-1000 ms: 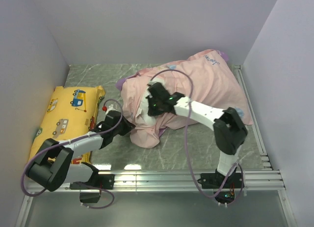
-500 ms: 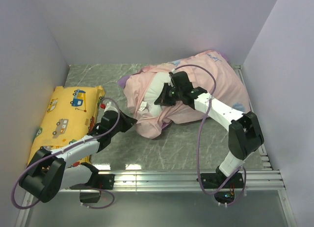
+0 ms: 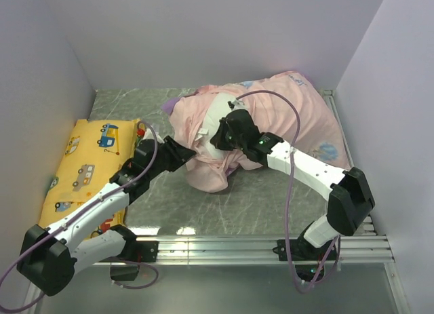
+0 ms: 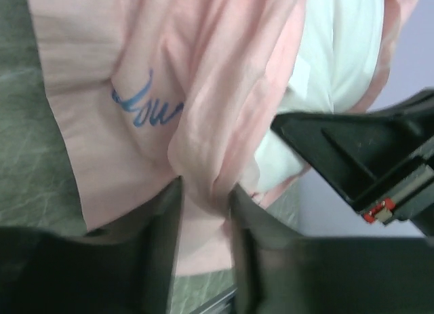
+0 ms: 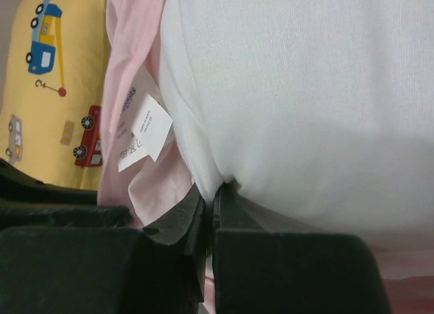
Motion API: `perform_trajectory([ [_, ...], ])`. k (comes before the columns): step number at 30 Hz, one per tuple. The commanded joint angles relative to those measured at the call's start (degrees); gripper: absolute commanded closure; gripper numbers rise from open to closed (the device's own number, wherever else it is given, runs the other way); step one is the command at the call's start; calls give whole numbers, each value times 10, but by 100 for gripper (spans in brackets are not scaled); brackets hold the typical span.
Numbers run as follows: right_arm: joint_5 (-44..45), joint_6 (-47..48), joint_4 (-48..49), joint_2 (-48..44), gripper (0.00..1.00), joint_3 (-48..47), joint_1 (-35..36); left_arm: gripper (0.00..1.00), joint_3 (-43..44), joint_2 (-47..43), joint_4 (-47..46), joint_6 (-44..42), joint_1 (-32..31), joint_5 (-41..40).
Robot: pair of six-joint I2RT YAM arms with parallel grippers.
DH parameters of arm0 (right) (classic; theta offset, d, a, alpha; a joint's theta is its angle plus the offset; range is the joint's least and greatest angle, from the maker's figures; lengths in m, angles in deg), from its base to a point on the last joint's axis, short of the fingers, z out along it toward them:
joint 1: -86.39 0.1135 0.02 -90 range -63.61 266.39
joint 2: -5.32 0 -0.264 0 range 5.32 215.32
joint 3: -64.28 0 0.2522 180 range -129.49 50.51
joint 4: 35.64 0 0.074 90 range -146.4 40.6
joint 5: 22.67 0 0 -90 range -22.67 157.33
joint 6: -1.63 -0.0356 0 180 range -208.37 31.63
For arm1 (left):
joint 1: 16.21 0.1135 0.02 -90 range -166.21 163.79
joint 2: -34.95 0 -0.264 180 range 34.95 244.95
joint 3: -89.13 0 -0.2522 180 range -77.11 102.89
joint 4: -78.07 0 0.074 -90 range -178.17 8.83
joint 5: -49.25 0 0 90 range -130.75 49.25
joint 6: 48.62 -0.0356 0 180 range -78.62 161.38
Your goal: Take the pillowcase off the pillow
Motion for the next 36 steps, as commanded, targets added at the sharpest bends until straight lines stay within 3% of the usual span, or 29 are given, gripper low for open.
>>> perform_trajectory([
  [1,56,1,70,-11,100,-27,15,55,26,-17,51,20,-29,-12],
  [3,64,4,61,-2,100,-41,22,33,31,-30,59,28,-43,-53],
  [6,73,4,58,4,100,-52,24,21,38,-39,73,42,-74,-95],
  [13,84,-3,57,15,100,-64,34,12,37,12,56,121,-147,-178],
  [17,83,-3,51,22,100,-75,41,10,19,66,-18,142,-158,-189],
  [20,85,0,46,26,100,-81,43,21,17,106,-45,142,-163,-181],
  [21,85,4,45,26,100,-82,44,44,16,112,-49,141,-164,-174],
  [24,93,16,31,33,100,-100,43,86,-4,120,-59,142,-176,-163],
  [25,97,18,26,37,100,-106,41,92,-23,120,-62,149,-180,-160],
  [27,98,22,18,42,100,-123,34,99,-41,118,-64,156,-184,-151],
  [36,76,26,-8,60,100,-182,-23,99,-164,40,-51,200,-207,-159],
])
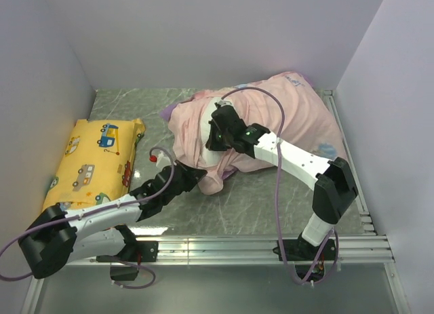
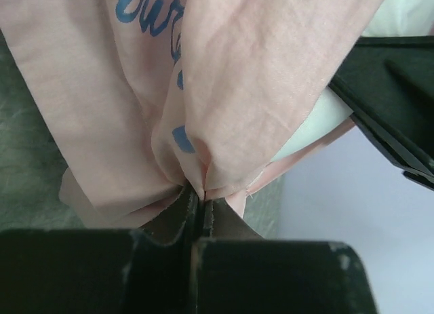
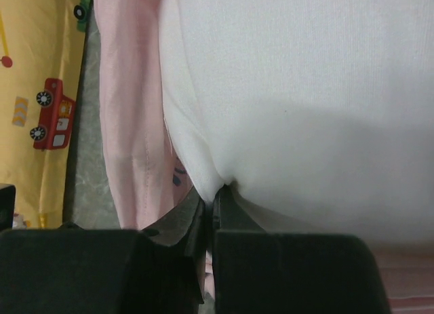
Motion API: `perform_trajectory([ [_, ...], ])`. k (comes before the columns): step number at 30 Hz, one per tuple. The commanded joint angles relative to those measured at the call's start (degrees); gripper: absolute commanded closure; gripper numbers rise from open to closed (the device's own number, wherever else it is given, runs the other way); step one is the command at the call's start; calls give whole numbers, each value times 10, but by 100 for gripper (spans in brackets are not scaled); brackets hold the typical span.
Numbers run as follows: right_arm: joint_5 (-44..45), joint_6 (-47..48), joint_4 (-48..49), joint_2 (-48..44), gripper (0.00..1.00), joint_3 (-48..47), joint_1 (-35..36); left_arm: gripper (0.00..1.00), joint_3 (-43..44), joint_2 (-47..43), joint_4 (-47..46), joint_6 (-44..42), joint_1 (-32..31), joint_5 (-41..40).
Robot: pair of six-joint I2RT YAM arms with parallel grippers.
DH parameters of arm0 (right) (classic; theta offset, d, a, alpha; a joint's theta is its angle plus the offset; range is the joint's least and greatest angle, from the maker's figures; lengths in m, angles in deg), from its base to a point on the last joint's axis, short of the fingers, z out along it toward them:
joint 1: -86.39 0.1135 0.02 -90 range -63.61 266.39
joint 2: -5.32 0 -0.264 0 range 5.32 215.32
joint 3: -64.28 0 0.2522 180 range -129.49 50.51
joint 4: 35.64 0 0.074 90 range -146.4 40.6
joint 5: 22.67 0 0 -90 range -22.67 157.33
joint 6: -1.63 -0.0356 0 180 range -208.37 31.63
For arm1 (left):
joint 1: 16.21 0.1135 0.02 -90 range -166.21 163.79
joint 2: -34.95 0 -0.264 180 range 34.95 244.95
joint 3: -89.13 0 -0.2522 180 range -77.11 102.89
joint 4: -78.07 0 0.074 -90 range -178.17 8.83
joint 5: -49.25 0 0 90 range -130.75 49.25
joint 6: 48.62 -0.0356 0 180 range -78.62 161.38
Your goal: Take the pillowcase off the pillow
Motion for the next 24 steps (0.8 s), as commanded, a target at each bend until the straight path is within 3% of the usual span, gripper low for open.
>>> perform_trajectory([
  [1,44,0,109,-21,100,-76,-56,100,-64,-24,95,20,-20,21],
  [11,36,4,97,14,100,-113,-79,97,-96,-42,97,28,-48,31],
  [17,30,2,103,27,100,-105,-85,86,-122,-48,80,40,-54,39],
  [18,25,2,103,27,100,-105,-86,78,-121,-47,79,37,-55,37],
  [20,16,-2,110,19,100,-92,-85,74,-119,-45,77,36,-55,32],
  [24,-12,-10,127,1,100,-58,-85,91,-100,-26,85,31,-54,17],
])
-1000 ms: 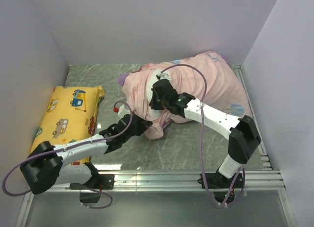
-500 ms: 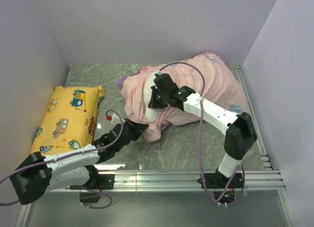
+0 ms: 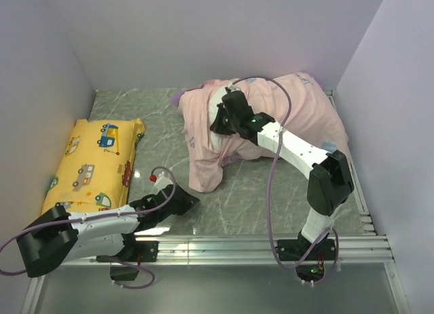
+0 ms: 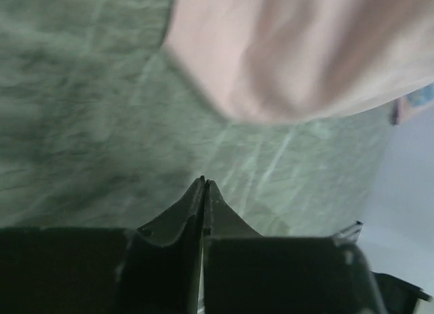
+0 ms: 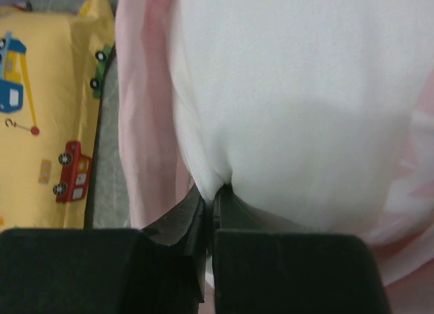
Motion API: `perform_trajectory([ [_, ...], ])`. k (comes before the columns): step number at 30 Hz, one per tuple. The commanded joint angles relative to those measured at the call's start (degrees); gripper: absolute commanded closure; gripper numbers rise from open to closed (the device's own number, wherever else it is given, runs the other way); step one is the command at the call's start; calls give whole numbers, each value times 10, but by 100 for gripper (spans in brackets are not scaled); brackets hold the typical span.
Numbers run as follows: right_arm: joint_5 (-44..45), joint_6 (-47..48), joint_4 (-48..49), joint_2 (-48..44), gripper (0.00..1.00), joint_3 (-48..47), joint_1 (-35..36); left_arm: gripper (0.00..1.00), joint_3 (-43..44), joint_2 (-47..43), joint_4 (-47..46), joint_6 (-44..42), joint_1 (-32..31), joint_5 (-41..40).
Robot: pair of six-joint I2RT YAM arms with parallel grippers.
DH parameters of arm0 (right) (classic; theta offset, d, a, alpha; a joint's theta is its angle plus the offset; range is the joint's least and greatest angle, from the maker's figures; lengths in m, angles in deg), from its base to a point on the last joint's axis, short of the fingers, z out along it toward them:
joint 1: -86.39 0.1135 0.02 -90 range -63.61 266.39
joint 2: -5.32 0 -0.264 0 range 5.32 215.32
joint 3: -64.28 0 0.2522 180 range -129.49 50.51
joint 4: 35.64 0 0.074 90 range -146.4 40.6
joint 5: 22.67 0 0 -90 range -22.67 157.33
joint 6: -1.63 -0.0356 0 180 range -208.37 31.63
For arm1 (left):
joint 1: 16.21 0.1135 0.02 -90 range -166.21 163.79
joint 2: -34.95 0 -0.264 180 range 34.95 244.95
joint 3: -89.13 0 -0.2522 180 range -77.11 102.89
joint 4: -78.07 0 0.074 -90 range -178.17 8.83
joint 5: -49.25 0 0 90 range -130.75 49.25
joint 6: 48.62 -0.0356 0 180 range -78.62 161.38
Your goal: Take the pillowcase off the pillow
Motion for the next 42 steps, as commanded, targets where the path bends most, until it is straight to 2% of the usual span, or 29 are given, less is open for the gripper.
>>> perform_trajectory([
  [1,24,-10,92,-45,100,-1,-15,94,16,17,38,-7,-3,1],
  [3,11,-11,94,-67,100,15,-12,99,25,32,19,-16,-1,-1],
  [5,20,-9,106,-96,100,50,-4,100,32,29,-9,-35,-1,11],
  [6,20,-9,106,-101,100,58,-2,96,44,24,-23,-59,-6,13],
  [7,16,-9,106,-106,100,72,-2,91,56,11,-21,-68,-10,4],
  [8,16,-10,109,-114,100,81,1,77,71,4,-6,-76,-15,-7],
  [11,17,-13,131,-132,100,116,10,47,137,-24,62,-98,-29,-69],
  [12,18,-13,131,-134,100,119,12,32,165,-30,74,-97,-29,-81],
  [14,25,-9,128,-139,100,123,16,20,191,-33,84,-104,-30,-112],
  [17,36,-3,131,-146,100,129,20,9,252,-5,140,-98,-30,-143],
  [23,48,-2,122,-150,100,122,20,3,425,126,273,-43,-30,-197],
  [25,48,-1,116,-147,100,113,21,5,440,161,311,-17,-29,-210],
  [26,47,-2,115,-146,100,111,20,12,439,167,306,-19,-29,-207],
  [28,50,1,109,-141,100,99,21,20,432,175,291,-24,-28,-192],
  [29,51,2,105,-137,100,93,21,30,416,175,286,-22,-28,-189],
  [31,53,7,95,-130,100,75,21,39,394,168,273,-10,-27,-176],
  [34,57,10,86,-121,100,53,14,65,345,150,256,-2,-25,-160],
  [35,54,9,83,-120,100,48,10,80,323,145,247,-1,-25,-150],
  [38,48,8,69,-112,100,16,-6,100,279,138,236,13,-24,-132],
  [42,24,1,53,-106,100,-39,-23,100,222,142,207,42,-24,-113],
])
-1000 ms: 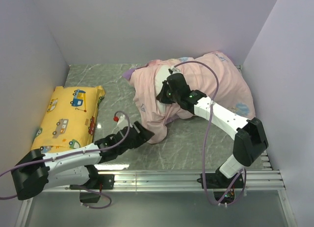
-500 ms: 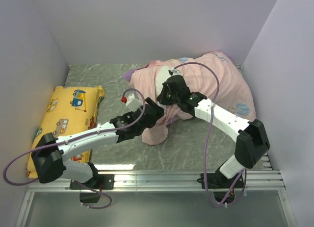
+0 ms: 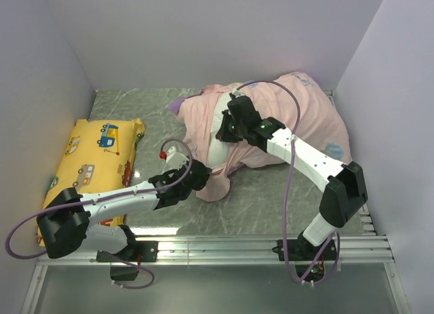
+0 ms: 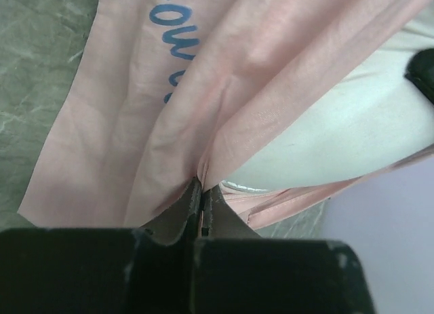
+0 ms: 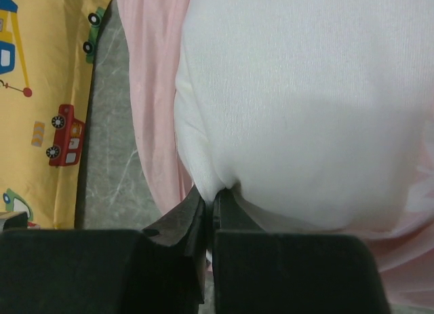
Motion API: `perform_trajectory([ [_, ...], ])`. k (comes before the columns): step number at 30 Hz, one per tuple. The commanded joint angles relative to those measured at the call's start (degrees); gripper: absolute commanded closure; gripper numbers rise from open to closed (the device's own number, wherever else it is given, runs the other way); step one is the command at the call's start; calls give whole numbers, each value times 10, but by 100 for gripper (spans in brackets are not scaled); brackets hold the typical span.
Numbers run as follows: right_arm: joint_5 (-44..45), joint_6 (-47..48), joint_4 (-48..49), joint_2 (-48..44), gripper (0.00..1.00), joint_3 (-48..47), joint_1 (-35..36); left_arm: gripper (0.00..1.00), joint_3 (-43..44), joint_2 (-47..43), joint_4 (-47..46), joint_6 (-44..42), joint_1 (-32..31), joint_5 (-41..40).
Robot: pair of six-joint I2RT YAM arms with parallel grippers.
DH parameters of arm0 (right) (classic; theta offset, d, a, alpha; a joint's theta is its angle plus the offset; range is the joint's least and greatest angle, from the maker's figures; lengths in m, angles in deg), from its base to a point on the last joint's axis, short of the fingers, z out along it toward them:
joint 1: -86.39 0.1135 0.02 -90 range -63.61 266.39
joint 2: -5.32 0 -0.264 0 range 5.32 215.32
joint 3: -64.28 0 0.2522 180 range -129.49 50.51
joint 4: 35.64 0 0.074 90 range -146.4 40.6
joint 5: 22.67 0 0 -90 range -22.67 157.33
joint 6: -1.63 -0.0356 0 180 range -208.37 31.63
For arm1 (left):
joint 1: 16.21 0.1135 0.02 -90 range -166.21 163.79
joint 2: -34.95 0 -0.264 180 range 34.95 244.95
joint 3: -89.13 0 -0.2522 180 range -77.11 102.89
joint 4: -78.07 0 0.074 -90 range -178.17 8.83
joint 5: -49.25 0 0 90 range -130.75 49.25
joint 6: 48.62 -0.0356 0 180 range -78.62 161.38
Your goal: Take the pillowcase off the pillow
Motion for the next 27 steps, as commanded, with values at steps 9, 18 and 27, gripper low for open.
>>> perform_trajectory([
  [9,-9,-9,59,-10,100,-159,-75,99,-132,27,-11,46,-13,81],
  [18,-57,-24,85,-28,100,-100,-89,98,-166,25,-55,50,-10,85],
  [27,-172,-38,172,-214,100,198,-37,99,-135,57,-149,-69,165,150],
])
